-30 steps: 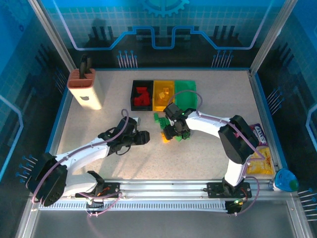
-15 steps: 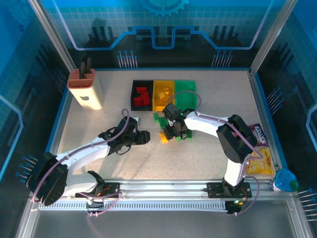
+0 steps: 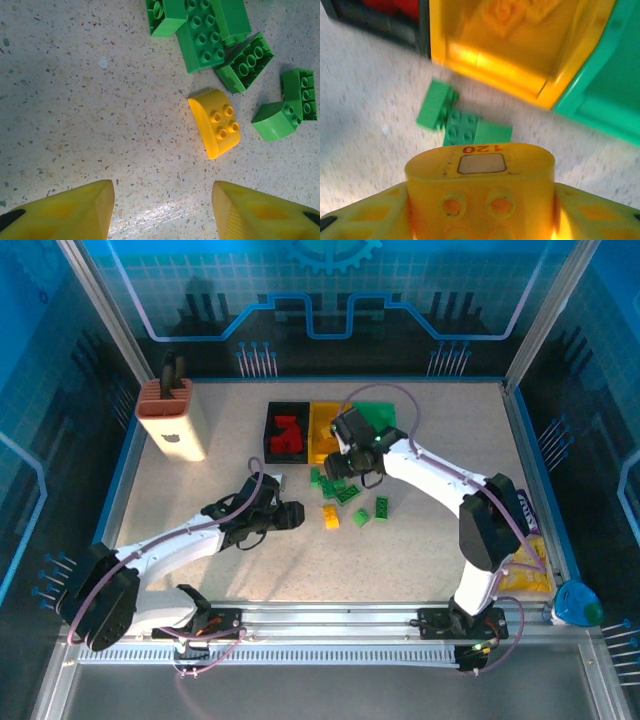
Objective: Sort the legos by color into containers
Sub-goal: Place the lego in the container.
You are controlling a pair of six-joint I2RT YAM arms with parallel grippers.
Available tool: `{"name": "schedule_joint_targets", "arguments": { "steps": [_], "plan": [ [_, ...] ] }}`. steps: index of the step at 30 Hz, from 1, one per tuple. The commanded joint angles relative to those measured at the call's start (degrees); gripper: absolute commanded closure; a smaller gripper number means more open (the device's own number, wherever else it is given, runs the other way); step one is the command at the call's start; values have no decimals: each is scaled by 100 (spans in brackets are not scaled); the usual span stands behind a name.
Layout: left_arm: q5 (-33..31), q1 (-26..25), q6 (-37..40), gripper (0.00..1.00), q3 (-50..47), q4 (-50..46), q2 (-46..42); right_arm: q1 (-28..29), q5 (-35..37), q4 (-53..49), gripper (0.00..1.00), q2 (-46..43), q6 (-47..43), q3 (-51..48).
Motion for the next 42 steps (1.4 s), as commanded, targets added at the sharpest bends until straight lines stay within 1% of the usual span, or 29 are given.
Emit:
{"name": "schedule_joint_targets", "arguments": {
  "steps": [1,9,11,12,15,17,18,20,25,31,36,42],
  "plan": [
    [-152,-64,82,45,-100,-142,-294,-204,-150,-225,41,532,-143,658],
    [-290,-125,59,45,-235,-326,-632,-378,72,-832,40,1774,-309,2446],
    [-287,-158,54,45,-235,-357,-648,-424,118,-900,35,1954,-276,2690],
    [-291,-192,50,45,-231,-357,-645,-441,148,-939,30,2022,-260,2799],
    [-431,-327,93,45,-151,-420,-555,-387,161,-1054,23,2062,-280,3037],
    [-511,-427,128,45,-49,-461,-435,-303,205,-902,19,1884,-280,2887],
    [-520,-464,135,44,-5,-454,-374,-283,209,-840,14,1799,-261,2784],
    [-521,-557,137,44,92,-424,-226,-284,175,-748,12,1604,-193,2560],
    [-586,-789,120,42,337,-377,195,-282,153,-447,12,1043,-117,1765],
    [-601,-1076,54,40,818,-370,919,-364,23,-16,13,375,55,674],
    [-673,-1235,32,39,1385,-631,1580,-449,-60,262,14,-61,184,-92],
    [-776,-1318,-88,39,2032,-1008,2338,-542,-161,515,14,-437,318,-763]
  ]
}}
